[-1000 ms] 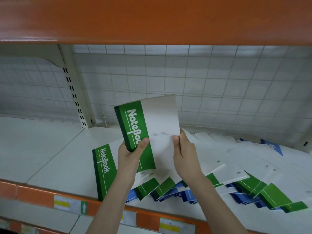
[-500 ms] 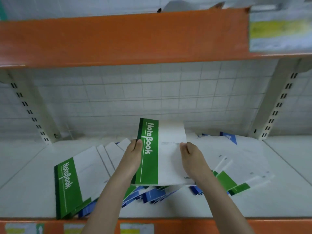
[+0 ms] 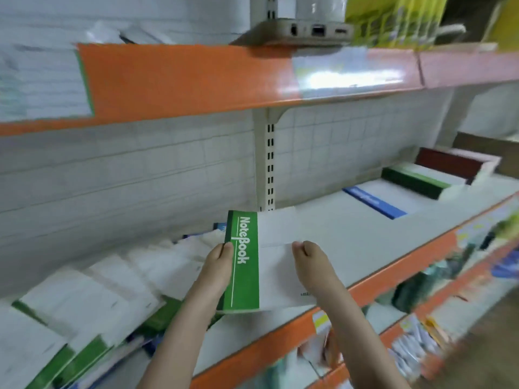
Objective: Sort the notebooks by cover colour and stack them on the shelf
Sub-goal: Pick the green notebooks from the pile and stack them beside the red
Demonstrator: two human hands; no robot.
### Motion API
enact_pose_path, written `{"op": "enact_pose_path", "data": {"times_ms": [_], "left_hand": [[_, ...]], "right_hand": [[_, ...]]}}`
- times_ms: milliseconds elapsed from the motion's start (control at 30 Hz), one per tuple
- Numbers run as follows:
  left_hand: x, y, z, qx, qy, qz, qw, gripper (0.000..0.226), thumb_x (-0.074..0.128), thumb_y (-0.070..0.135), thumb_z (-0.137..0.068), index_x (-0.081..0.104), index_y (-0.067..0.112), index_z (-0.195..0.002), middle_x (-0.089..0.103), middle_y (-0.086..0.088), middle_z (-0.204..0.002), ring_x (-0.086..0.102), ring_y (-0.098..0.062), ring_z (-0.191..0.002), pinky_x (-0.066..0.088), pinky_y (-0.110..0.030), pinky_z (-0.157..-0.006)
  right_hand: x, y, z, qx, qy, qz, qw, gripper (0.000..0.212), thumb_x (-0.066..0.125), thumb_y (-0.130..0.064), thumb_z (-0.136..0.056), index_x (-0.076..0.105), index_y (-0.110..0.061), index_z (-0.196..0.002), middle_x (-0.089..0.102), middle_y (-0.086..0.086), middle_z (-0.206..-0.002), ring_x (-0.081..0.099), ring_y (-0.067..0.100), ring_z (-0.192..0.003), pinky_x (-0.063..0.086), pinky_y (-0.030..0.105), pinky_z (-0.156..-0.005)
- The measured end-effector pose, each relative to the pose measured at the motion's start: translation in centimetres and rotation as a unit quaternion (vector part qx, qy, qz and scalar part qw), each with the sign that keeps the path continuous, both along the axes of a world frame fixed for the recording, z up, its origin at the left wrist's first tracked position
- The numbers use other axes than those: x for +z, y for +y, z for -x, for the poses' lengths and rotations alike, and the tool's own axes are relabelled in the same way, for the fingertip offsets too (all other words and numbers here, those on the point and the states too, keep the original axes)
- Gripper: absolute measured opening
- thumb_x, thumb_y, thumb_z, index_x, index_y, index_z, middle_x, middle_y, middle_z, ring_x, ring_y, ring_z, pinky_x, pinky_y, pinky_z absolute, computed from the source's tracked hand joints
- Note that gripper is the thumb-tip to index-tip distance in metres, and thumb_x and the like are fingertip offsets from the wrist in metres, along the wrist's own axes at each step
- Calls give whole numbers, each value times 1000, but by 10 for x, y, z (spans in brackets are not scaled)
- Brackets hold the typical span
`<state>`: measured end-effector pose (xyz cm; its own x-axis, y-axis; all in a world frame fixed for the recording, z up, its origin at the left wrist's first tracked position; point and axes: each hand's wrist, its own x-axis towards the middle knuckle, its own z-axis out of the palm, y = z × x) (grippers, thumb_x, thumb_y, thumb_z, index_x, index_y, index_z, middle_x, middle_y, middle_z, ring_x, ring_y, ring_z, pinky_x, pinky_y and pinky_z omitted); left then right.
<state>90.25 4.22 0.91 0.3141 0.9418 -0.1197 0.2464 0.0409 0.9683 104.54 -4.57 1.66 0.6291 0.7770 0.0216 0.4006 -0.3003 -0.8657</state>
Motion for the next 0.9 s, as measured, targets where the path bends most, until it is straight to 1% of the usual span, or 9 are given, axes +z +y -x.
{"op": "enact_pose_path", "data": {"times_ms": [133,233,367,433,533,667,733,800,900], "left_hand": [[-4,-17,-63,-36,11,-10,999,33,36,31,-101,60,25,-79,66,6,-72,63,-8,-64,44,-22,-54],[-11,-36,-113,-87,13,-5,996,32,36,31,-101,59,24,-81,67,4,-76,64,-13,-69,48,-25,-60],[-19,-72,-182,-151,12,-25,988,36,35,29,-102,56,24,-73,62,8,-71,58,-1,-61,43,-18,-51],[-23,-93,-218,-208,3,-11,978,36,34,27,-102,59,20,-77,66,3,-76,62,-7,-66,44,-20,-55],[-28,-127,-267,-265,-15,12,964,36,35,23,-102,61,17,-79,67,2,-75,63,-11,-66,45,-21,-55],[-36,-170,-316,-327,-11,23,945,35,36,25,-102,63,17,-81,70,-2,-79,66,-14,-70,51,-27,-65],[-41,-188,-333,-361,6,31,932,35,34,31,-102,64,16,-92,70,-7,-92,67,-22,-85,53,-37,-82],[-45,-202,-349,-384,27,36,922,35,33,34,-101,62,15,-102,68,-9,-102,64,-27,-97,48,-43,-94],[-52,-218,-375,-407,38,31,912,34,33,31,-102,60,15,-90,67,-10,-98,64,-26,-93,50,-40,-91]], "right_hand": [[-9,-32,-53,-65,10,4,998,40,33,-26,-101,31,-14,-63,36,-2,-63,33,9,-56,29,18,-45],[-16,-65,-90,-116,16,-2,993,37,34,-28,-101,38,-14,-67,42,-1,-67,37,9,-59,27,23,-49],[-25,-114,-142,-186,47,-22,981,34,36,-28,-100,39,-15,-68,39,-1,-66,38,12,-60,29,27,-54],[-30,-142,-169,-219,36,-22,975,36,35,-27,-100,33,-15,-66,35,0,-64,34,13,-59,27,28,-57],[-35,-187,-202,-273,24,-15,962,35,34,-26,-100,35,-15,-66,37,0,-65,38,18,-65,27,29,-55],[-40,-240,-235,-327,35,-16,944,30,34,-25,-100,43,-11,-75,43,2,-74,41,20,-79,30,27,-66],[-46,-261,-245,-353,50,-19,934,30,35,-26,-100,44,-12,-75,44,2,-75,42,20,-77,30,27,-68],[-52,-278,-254,-376,71,-26,924,31,35,-27,-100,46,-11,-76,45,2,-76,42,18,-74,32,27,-67],[-60,-297,-267,-406,84,-17,910,32,35,-27,-101,54,-2,-94,52,7,-88,47,22,-83,36,28,-71]]}}
